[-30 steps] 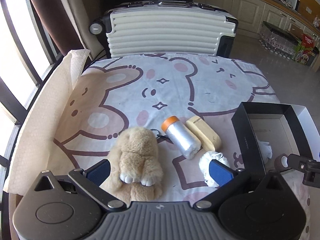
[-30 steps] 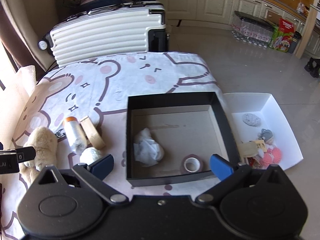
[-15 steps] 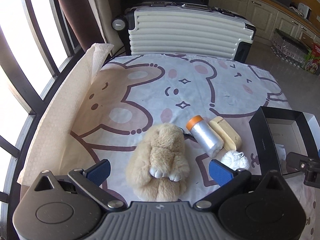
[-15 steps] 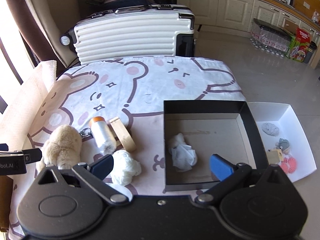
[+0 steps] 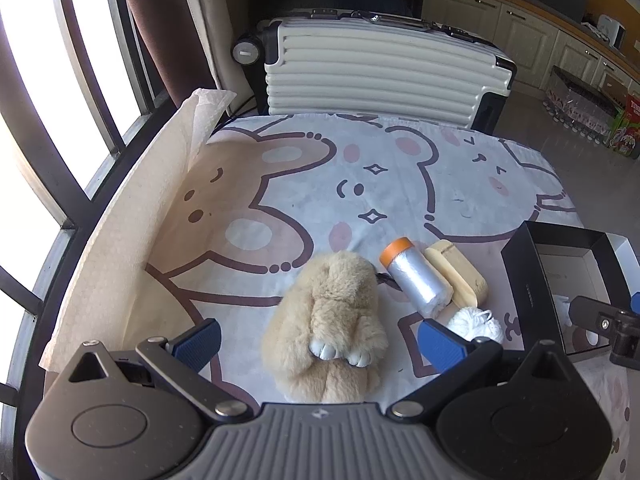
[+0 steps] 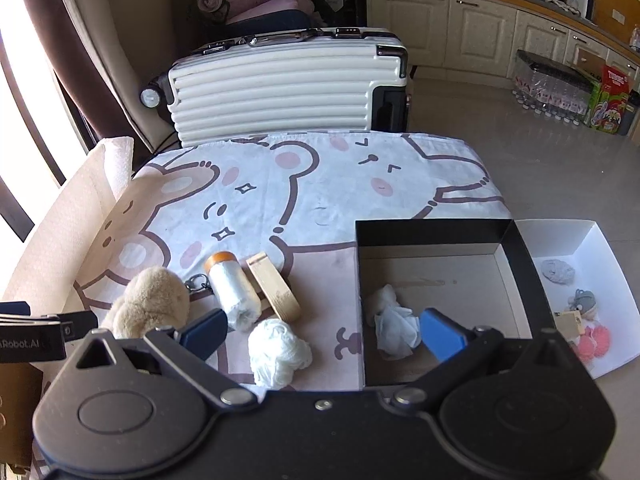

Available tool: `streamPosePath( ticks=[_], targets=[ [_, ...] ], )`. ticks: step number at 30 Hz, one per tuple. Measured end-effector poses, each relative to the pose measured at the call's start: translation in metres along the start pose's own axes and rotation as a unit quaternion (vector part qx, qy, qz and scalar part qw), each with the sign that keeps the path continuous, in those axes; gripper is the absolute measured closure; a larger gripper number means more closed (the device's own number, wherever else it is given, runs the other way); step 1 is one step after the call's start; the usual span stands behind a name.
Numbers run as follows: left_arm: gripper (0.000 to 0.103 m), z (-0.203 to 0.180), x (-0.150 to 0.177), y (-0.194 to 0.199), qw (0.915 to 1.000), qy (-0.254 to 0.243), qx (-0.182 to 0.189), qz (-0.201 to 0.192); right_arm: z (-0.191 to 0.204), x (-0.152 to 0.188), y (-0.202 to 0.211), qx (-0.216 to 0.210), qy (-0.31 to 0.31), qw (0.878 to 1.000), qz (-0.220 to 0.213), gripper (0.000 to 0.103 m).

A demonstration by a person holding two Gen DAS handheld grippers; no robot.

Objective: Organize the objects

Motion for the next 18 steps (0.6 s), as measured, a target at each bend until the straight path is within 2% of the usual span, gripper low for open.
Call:
streamPosePath(
  ticks=[3, 5, 8, 12, 18],
  targets=[
    [0.000, 0.000, -0.001, -0.002, 1.0000, -0.002, 0.002, 0.000, 0.001, -0.001, 0.001, -0.012, -0.003, 1.000, -0.002, 0.000],
    [0.000, 0.001, -0.001, -0.004, 1.0000, -0.002, 0.001, 0.002, 0.000, -0.002, 0.001, -0.005, -0.007, 1.000, -0.006, 0.000],
    [0.000, 0.001, 0.000, -0.006, 1.0000, 0.000, 0.000, 0.004, -0.003, -0.005, 0.002, 0.008, -0.013, 1.000, -0.024, 0.000],
    [0.000, 0.001, -0.002, -0.008, 1.0000, -0.005, 0.002, 0.001, -0.003, -0.008, 0.005, -0.003, -0.013, 0.998, -0.056, 0.000],
    [0.000, 0.001, -0.006, -0.011, 1.0000, -0.007, -0.002, -0.005, 0.005, -0.010, -0.002, -0.004, 0.016, 0.999, -0.047, 0.000]
  ],
)
Point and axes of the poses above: each gripper's, at about its wrist camera, not at the fingertips, and y roughly against the way its jaws point, z to its left, x to its underside, the point moved 5 cm from there along -y, roughly the way its jaws point, and after that the axes turned 11 degrees about x, right-handed, at the moved point
